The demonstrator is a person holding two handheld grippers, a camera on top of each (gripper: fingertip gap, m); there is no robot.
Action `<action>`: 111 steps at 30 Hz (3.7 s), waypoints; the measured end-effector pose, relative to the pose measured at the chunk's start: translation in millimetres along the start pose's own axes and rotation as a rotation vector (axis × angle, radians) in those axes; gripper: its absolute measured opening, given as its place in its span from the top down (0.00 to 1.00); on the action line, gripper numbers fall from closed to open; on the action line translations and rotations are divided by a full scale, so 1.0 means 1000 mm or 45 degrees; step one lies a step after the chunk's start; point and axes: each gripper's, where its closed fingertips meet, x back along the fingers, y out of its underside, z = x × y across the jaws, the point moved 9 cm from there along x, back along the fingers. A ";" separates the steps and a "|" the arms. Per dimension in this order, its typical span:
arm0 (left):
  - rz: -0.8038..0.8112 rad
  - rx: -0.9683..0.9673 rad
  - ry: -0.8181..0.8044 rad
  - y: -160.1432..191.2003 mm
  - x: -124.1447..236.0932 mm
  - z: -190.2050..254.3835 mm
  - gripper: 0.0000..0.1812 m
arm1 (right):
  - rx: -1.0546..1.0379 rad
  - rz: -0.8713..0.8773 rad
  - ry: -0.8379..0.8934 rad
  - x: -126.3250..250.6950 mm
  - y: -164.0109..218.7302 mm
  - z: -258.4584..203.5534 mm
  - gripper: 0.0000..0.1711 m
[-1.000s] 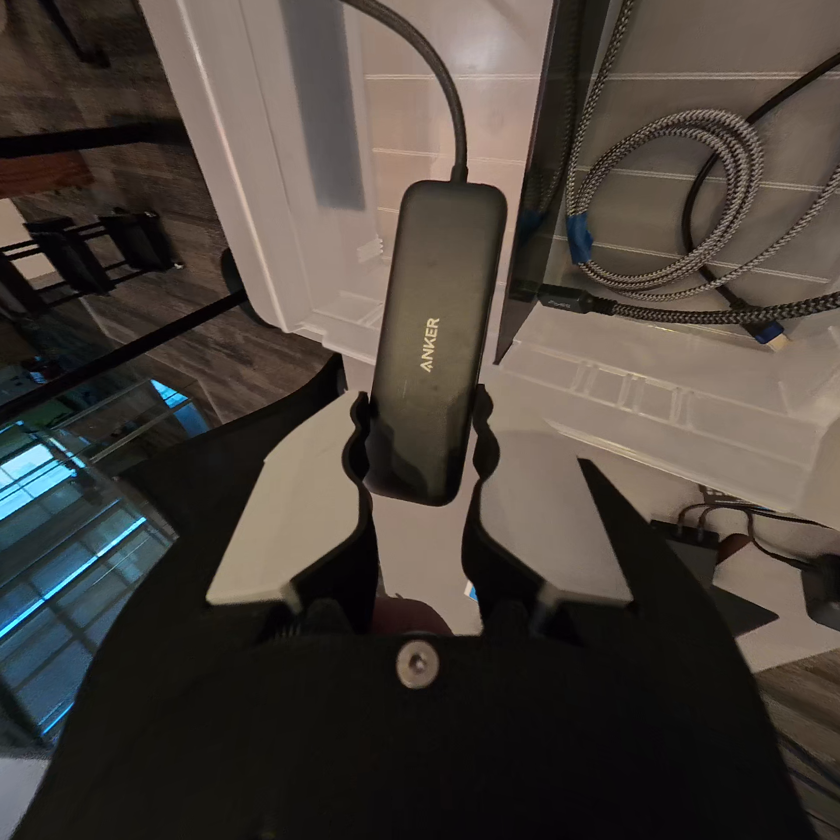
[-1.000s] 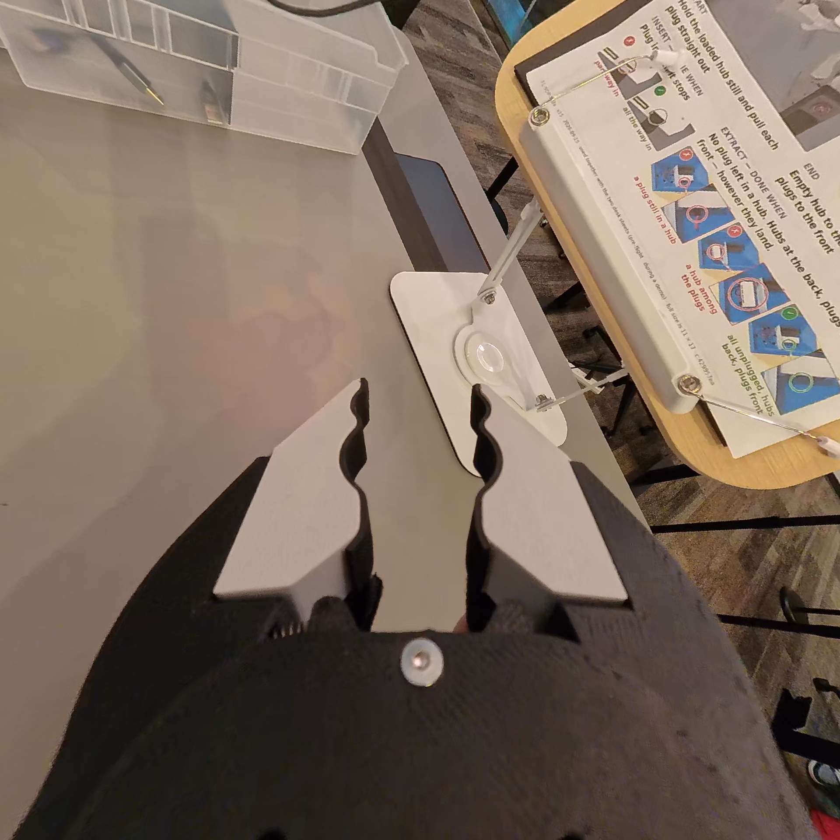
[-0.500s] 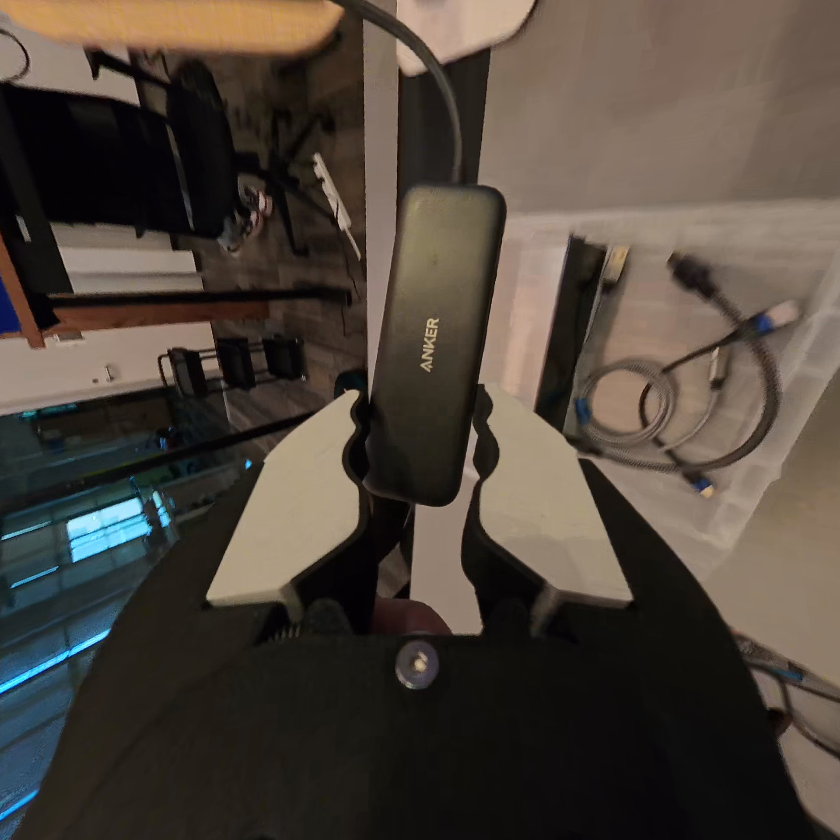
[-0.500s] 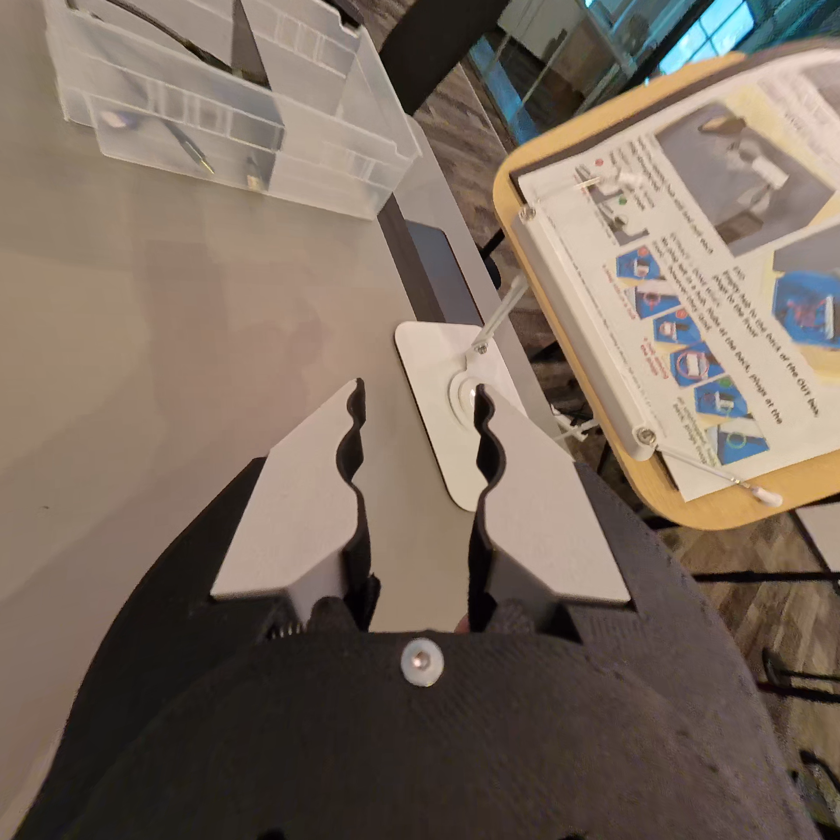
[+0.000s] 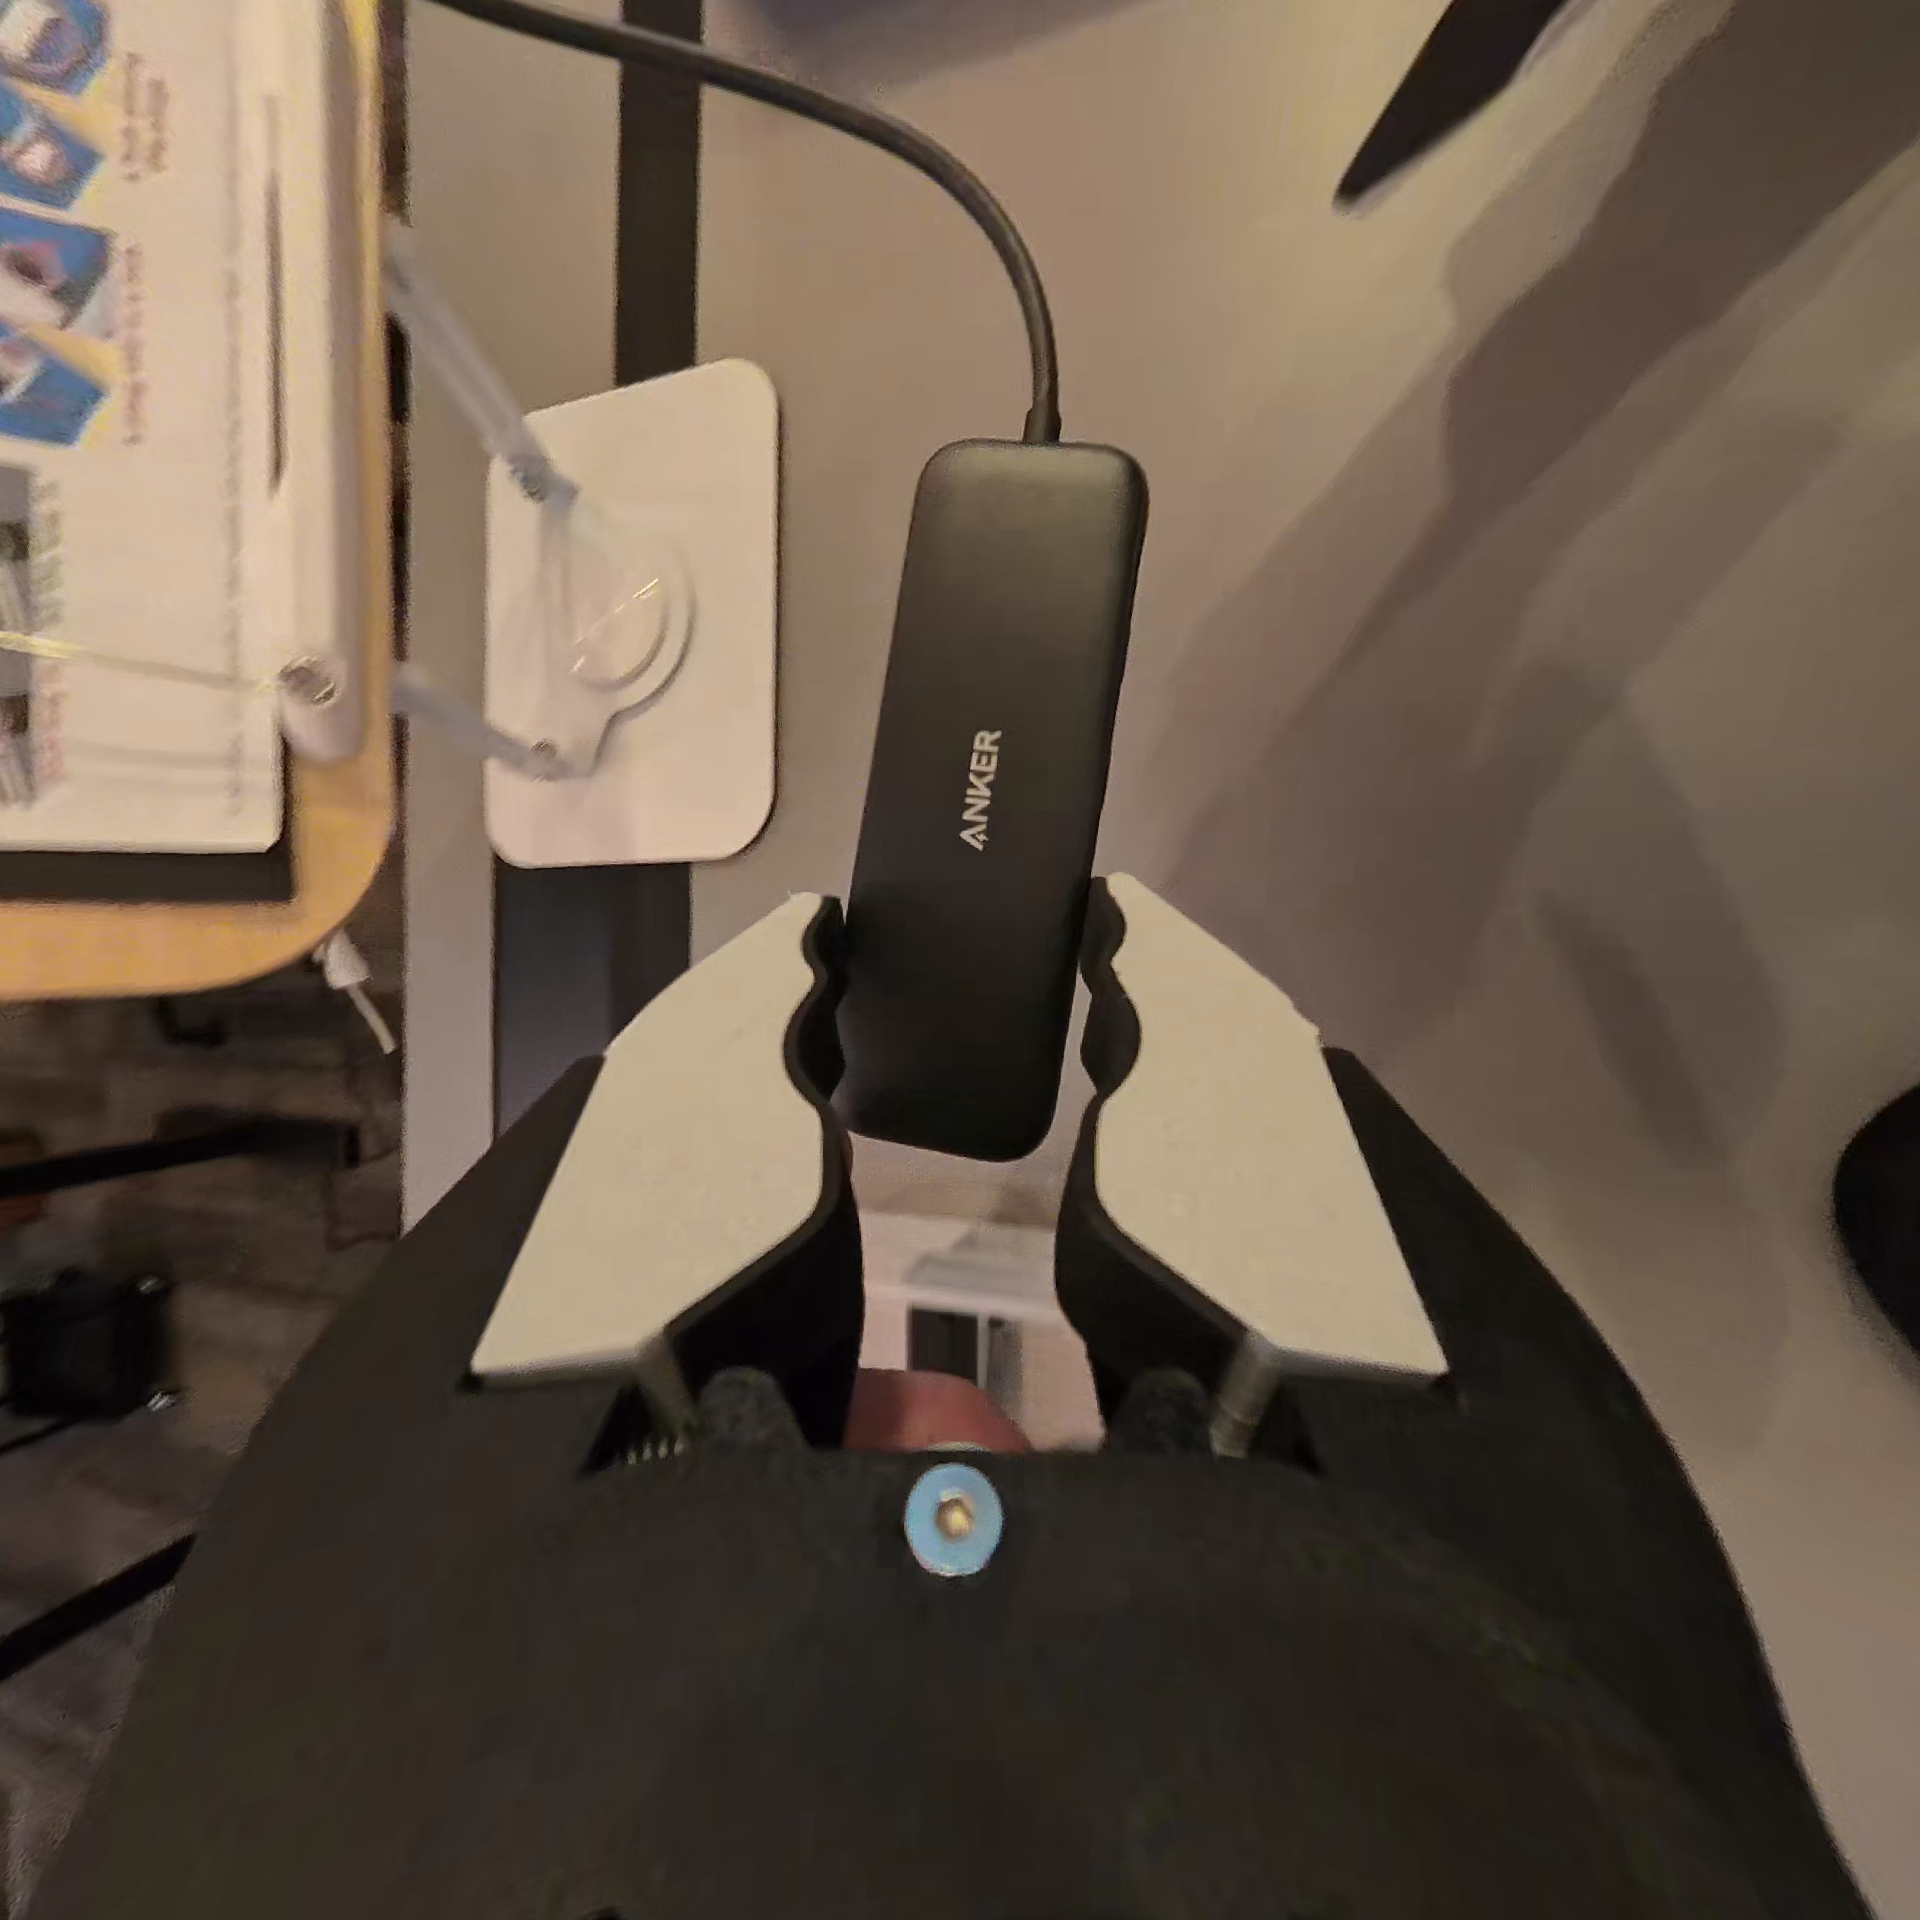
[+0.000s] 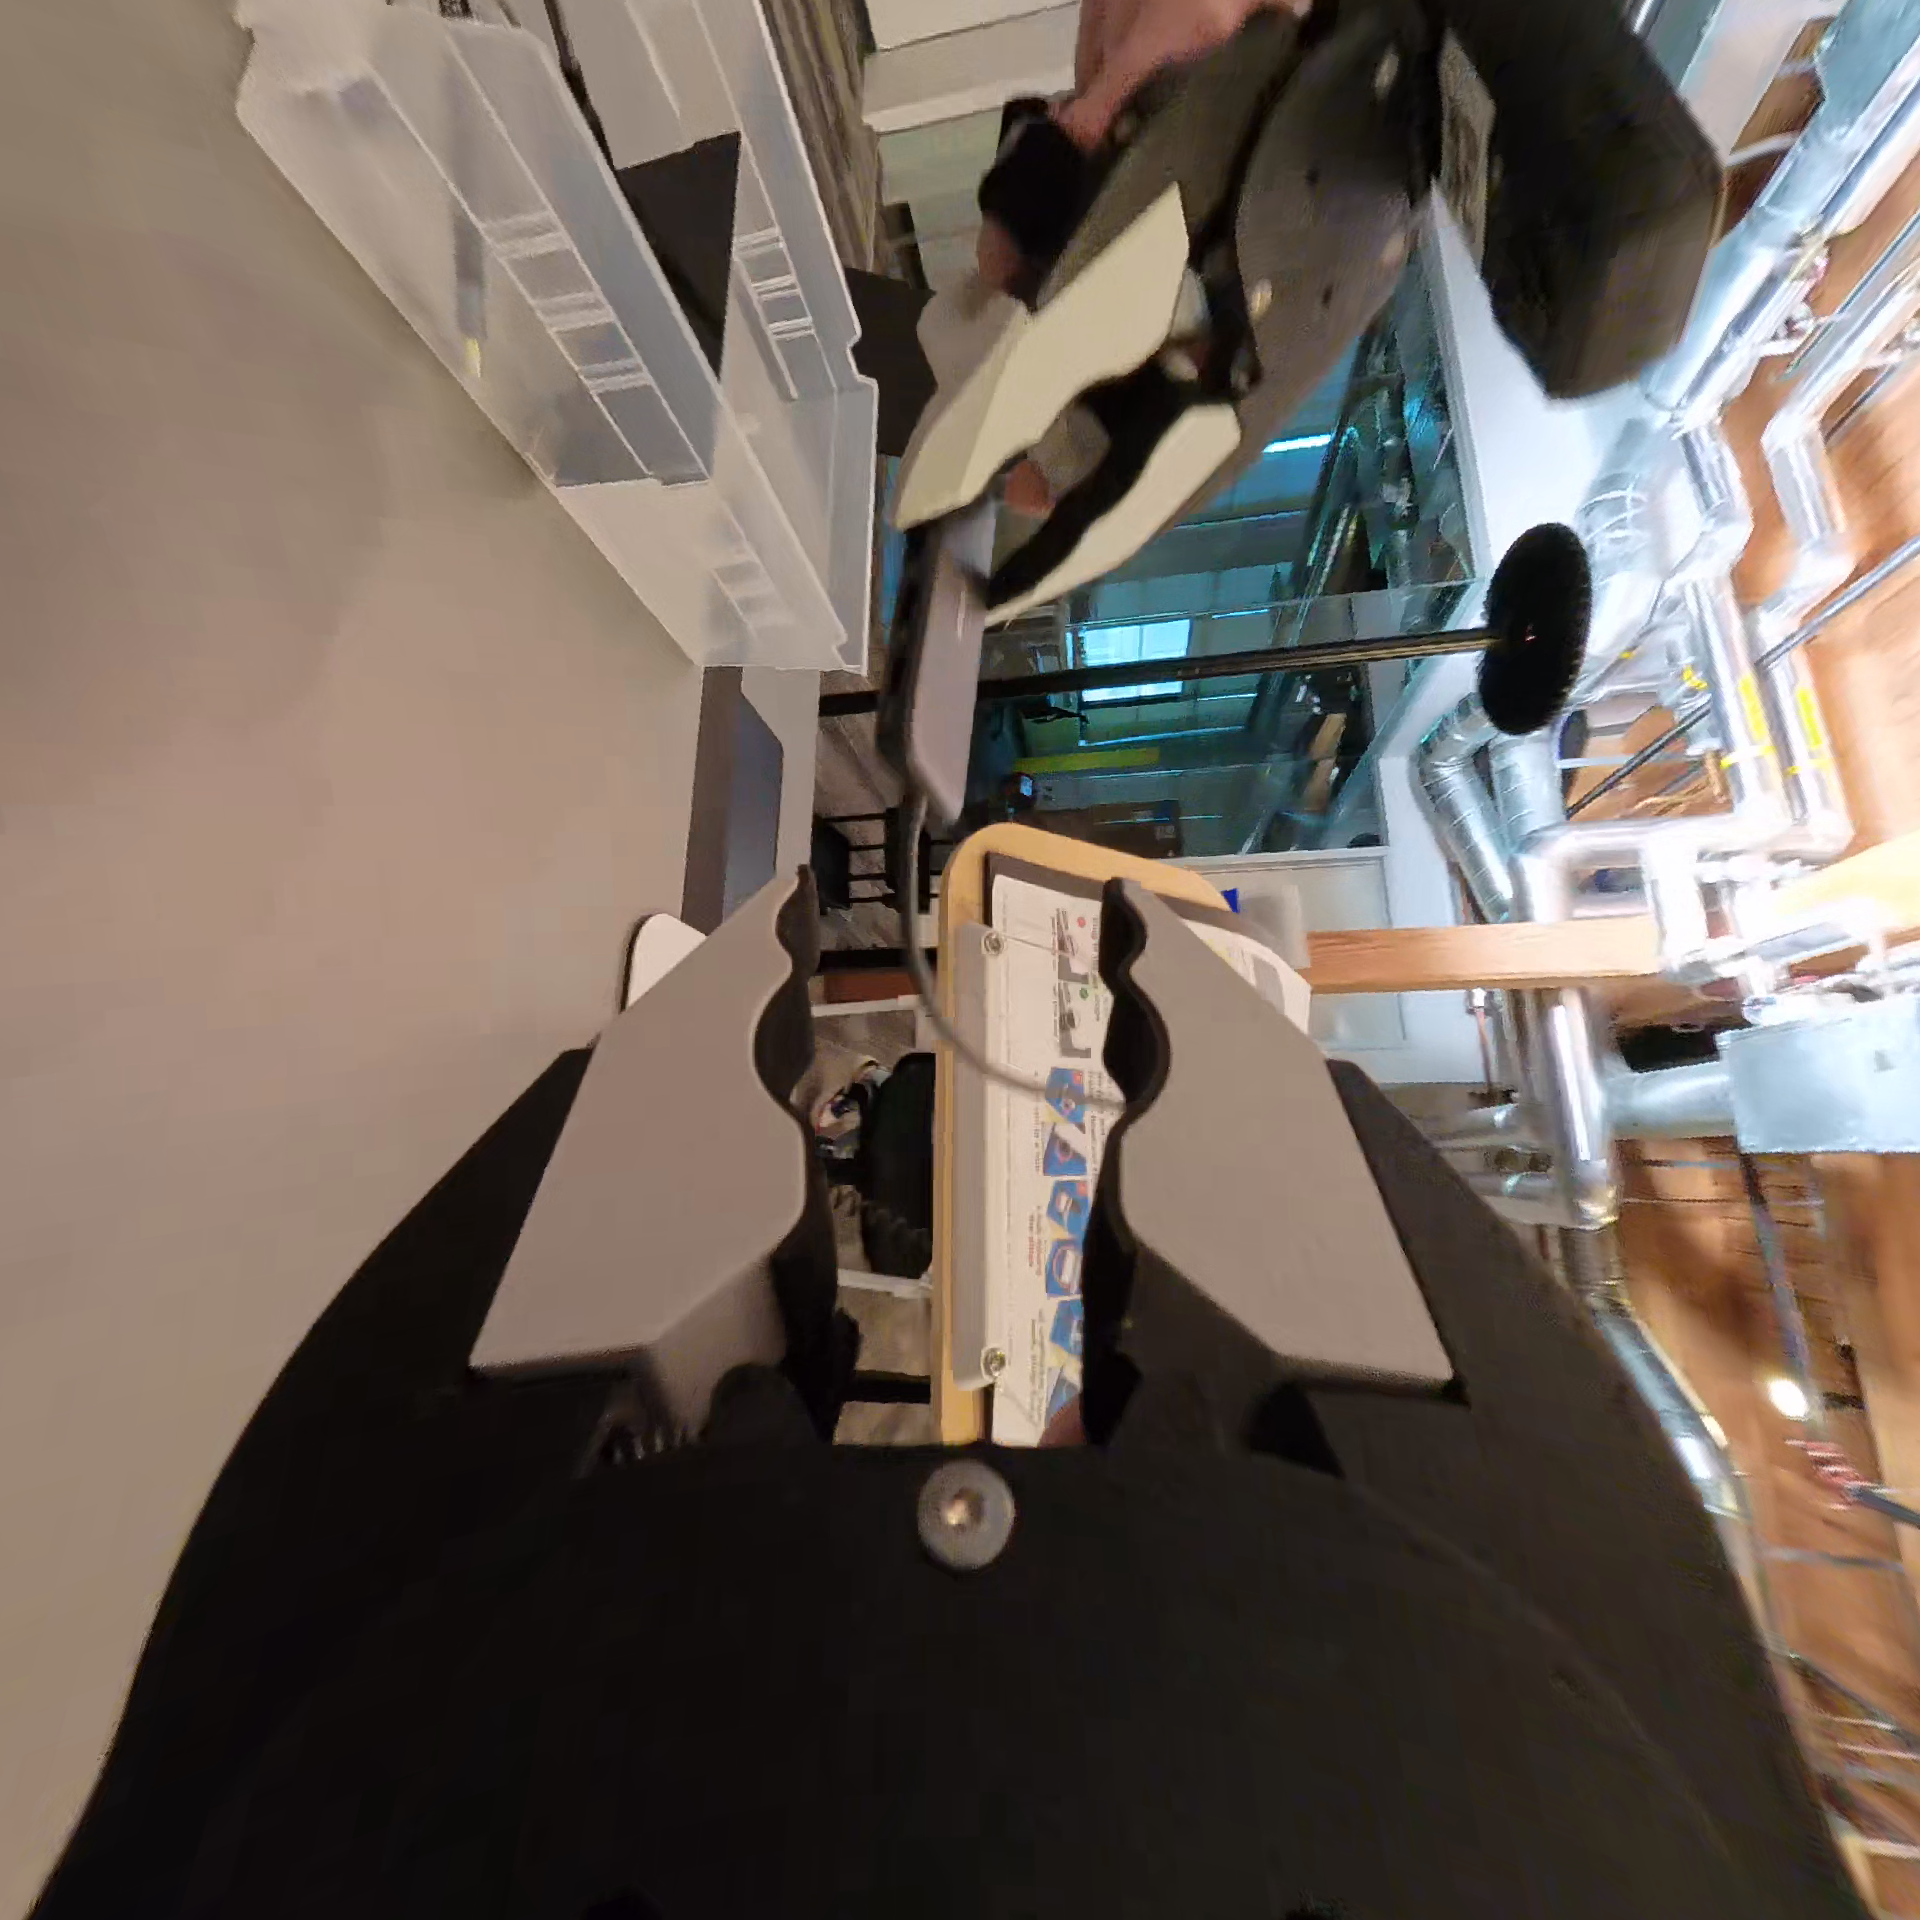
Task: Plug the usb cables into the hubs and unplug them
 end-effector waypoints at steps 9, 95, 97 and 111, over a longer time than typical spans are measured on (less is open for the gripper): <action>0.096 0.033 0.222 -0.038 -0.055 0.007 0.76 | 0.188 -0.176 -0.065 -0.030 0.020 -0.041 0.73; -0.263 -0.321 -0.536 -0.009 -0.201 0.084 0.92 | -1.220 -0.231 -0.941 -0.049 0.113 -0.109 0.80; -0.272 -0.350 -0.553 -0.008 -0.202 0.085 0.92 | -1.317 -0.239 -0.999 -0.050 0.114 -0.112 0.81; -0.418 -0.465 -0.551 -0.010 -0.200 0.098 0.89 | -1.379 -0.275 -1.060 -0.050 0.113 -0.119 0.83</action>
